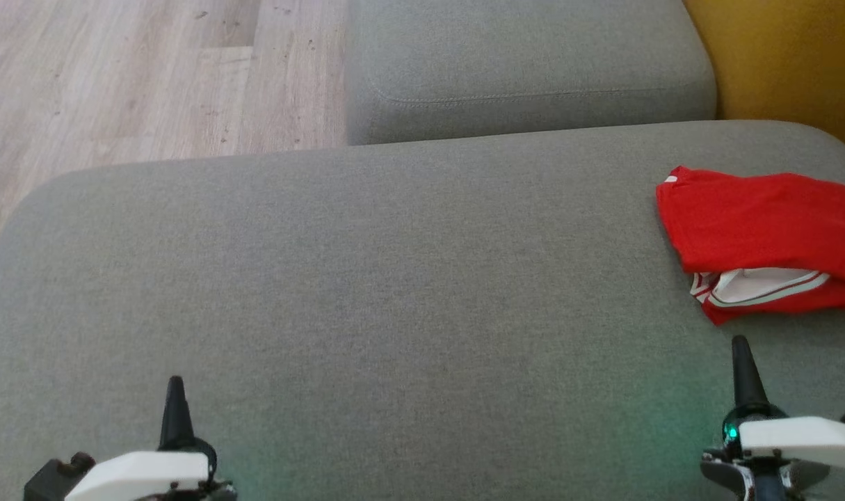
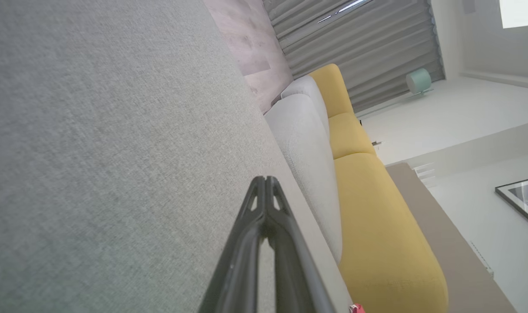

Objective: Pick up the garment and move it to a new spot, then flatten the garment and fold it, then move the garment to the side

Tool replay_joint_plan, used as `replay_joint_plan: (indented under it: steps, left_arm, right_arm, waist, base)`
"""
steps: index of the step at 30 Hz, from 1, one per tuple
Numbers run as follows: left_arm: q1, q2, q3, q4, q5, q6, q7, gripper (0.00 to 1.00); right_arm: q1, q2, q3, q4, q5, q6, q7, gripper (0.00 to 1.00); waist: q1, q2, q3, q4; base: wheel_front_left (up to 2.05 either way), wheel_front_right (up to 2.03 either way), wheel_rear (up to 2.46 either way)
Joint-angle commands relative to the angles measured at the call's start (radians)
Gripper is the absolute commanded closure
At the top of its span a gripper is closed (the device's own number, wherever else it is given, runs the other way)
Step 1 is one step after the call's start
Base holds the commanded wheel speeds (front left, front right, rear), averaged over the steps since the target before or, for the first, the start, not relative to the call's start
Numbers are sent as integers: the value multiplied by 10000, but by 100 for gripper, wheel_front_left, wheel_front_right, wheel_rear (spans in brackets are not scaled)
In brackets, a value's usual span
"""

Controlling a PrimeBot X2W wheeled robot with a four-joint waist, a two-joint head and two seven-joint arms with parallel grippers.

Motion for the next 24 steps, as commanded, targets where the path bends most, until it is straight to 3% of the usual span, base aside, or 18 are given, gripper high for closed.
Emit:
replay_joint_plan:
  steps: [1,24]
  left_arm:
    - [-584,111,405,-238,-237,-111,66,100]
    - [-1294,88,1051,45,-2986,-519,758,100]
  right_arm:
    - [-693,-245,97,-292,259,-6,63,100]
    - [-1379,-241,-229,-108,3104,-7,744,100]
  waist:
    - [-1,0,11,-4]
    - [-1,0,307,-83]
  base:
    - [0,0,0]
    - [0,0,0]
